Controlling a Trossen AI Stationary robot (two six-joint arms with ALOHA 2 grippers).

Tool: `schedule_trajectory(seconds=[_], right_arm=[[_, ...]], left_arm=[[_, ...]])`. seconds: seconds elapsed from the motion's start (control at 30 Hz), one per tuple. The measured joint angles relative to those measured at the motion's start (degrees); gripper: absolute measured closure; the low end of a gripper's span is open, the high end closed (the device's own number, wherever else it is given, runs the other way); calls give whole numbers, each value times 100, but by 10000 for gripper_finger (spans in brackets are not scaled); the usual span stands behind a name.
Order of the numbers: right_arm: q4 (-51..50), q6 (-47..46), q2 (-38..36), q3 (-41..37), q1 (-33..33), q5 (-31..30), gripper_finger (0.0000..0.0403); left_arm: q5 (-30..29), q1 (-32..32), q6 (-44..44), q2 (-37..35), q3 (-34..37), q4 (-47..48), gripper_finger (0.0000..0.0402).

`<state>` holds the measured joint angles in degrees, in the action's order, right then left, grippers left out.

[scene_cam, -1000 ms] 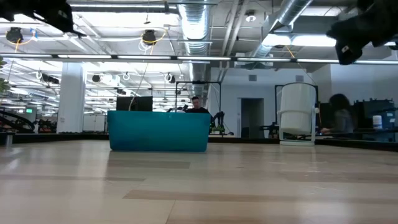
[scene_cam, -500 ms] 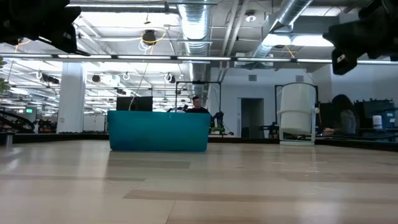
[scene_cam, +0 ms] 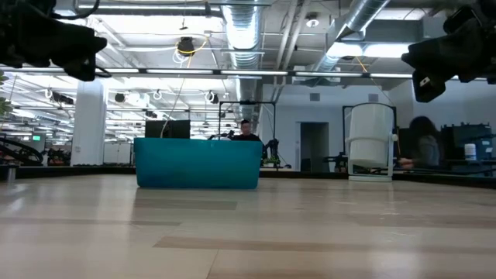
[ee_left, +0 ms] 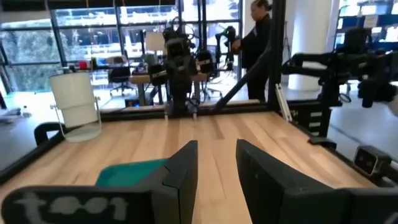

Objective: Pick and place items into bin
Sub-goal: Return to Home Position

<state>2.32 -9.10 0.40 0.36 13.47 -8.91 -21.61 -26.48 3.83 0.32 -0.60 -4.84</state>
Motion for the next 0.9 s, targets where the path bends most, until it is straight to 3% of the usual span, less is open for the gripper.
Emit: schedule_trajectory(seconds=[0.9], right_arm=[[1, 2, -4, -7, 0, -13, 335]], left_arm=[[3, 0, -134, 24, -37, 168, 301]])
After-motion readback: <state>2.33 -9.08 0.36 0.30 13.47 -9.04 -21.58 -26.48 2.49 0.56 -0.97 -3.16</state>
